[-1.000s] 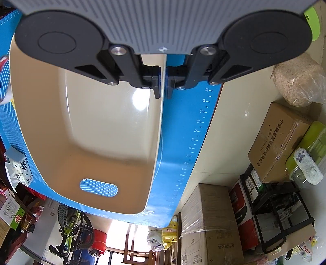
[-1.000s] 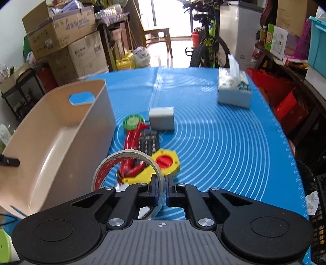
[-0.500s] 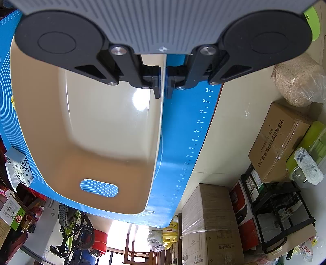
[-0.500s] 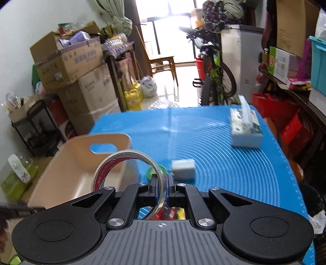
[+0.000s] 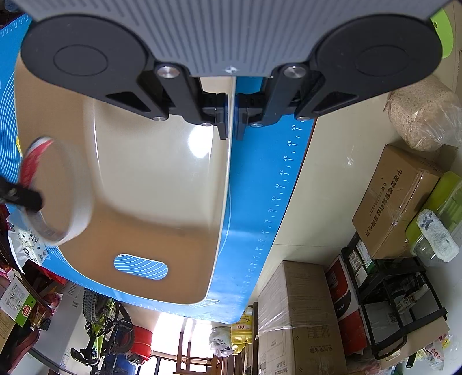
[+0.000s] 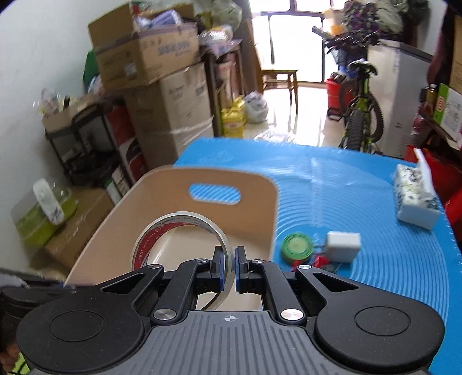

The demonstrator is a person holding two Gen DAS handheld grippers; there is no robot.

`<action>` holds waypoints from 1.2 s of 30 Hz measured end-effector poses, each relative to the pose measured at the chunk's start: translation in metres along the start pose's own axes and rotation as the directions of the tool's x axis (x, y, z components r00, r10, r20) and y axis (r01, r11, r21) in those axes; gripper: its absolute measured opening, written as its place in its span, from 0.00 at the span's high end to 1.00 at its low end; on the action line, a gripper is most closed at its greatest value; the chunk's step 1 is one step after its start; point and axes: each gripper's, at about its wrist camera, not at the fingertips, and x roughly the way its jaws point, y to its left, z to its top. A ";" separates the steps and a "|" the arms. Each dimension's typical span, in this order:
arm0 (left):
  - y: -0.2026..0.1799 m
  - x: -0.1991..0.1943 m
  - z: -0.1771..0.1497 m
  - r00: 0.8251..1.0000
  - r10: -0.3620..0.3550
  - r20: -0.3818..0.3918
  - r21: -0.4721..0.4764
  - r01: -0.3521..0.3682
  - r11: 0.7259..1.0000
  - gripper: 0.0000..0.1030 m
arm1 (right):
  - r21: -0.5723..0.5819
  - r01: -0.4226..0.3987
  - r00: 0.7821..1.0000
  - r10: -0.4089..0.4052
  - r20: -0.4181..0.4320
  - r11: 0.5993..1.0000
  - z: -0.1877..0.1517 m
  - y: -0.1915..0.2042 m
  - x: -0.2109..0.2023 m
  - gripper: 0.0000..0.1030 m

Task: Organize rigid objects
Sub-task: 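Carry the tape roll into the beige bin and release it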

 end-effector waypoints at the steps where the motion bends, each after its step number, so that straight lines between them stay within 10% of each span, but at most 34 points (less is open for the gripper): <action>1: 0.000 0.000 0.000 1.000 -0.001 -0.001 -0.001 0.001 1.000 0.95 | -0.008 0.003 1.000 -0.003 -0.011 1.000 -0.001 0.005 0.004 0.82; 21: 0.000 0.000 0.000 1.000 -0.007 -0.003 -0.001 0.007 1.000 0.96 | -0.154 0.035 0.974 -0.068 -0.214 0.987 -0.021 0.041 0.053 0.79; 28: 0.000 0.000 0.000 1.000 -0.010 -0.001 -0.004 0.010 1.000 0.96 | -0.132 0.013 0.987 -0.034 -0.157 0.991 -0.016 0.036 0.032 0.41; 36: 0.001 0.000 0.000 1.000 -0.013 0.000 -0.006 0.013 1.000 0.96 | -0.043 0.013 0.999 -0.015 -0.050 0.999 0.004 0.013 -0.012 0.37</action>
